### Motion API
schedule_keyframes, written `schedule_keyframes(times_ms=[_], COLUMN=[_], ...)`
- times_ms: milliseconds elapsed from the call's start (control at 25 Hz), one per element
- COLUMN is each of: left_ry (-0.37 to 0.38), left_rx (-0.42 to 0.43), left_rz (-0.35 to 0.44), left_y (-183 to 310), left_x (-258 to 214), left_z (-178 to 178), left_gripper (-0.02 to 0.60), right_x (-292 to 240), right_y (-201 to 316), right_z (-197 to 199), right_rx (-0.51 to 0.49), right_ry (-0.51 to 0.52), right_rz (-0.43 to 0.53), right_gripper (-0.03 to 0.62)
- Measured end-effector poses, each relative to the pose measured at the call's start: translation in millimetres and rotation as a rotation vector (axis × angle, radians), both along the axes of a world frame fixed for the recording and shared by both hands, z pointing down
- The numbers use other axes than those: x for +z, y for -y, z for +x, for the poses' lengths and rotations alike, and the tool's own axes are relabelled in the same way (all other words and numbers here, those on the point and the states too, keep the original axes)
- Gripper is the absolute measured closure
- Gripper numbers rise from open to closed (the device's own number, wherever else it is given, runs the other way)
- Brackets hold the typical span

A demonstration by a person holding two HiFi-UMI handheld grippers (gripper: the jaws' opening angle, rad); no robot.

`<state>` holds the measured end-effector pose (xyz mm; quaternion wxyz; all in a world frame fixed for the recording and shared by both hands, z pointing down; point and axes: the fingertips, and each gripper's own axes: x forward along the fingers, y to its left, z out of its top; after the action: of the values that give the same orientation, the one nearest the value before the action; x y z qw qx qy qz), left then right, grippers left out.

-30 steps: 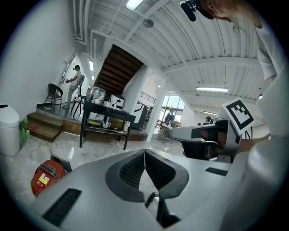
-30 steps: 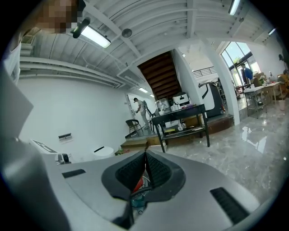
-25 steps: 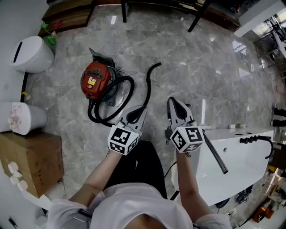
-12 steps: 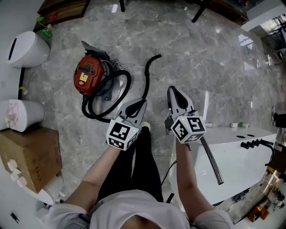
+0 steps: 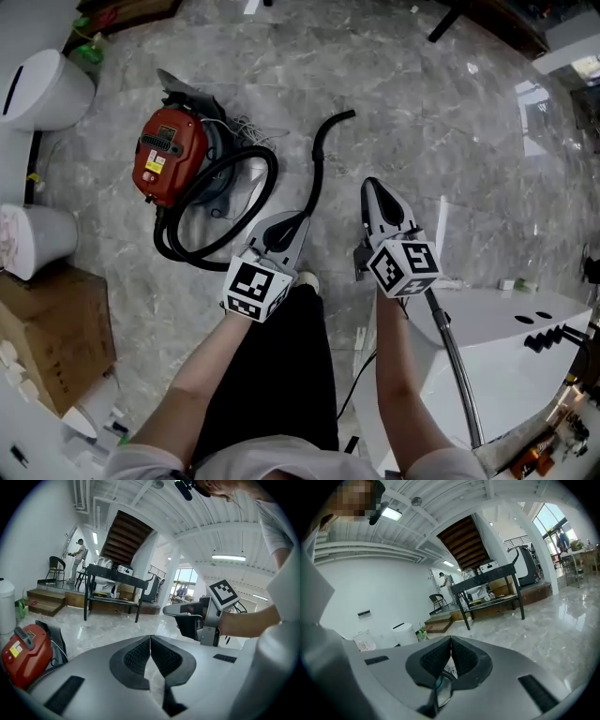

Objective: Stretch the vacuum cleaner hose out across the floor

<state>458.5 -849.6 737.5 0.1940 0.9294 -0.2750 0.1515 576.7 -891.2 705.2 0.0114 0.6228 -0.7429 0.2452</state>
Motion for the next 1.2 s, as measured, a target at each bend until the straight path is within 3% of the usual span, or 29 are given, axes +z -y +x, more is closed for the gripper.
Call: schedule_keyframes(times_ms=[400, 600, 960, 1200], left_ry=[-0.054, -0.069, -0.07, -0.035], left_rx=[0.017, 0.005, 0.04, 0.062], left_rz=[-0.008, -0.027, -0.024, -0.041], left_y=[39.3, 57.4, 87.8, 109.1], left_x=[159.8, 254.3, 391.3, 465.6], left_z=[26.6, 33.1, 40.2, 57.3], left_gripper=[0.574, 0.574, 0.574, 0.574], right_x=[179.4, 272.2, 417.0, 505.7], right_y=[55.2, 71.2, 104.2, 142.0], right_z=[20.4, 22.9, 26.7, 33.2], right_rx=[-0.022, -0.049, -0.093, -0.073], right_ry=[0.054, 0.033, -0.027, 0.051], right_rz=[-0.05, -0.06, -0.096, -0.153], right_gripper=[0.582, 0.582, 0.582, 0.582])
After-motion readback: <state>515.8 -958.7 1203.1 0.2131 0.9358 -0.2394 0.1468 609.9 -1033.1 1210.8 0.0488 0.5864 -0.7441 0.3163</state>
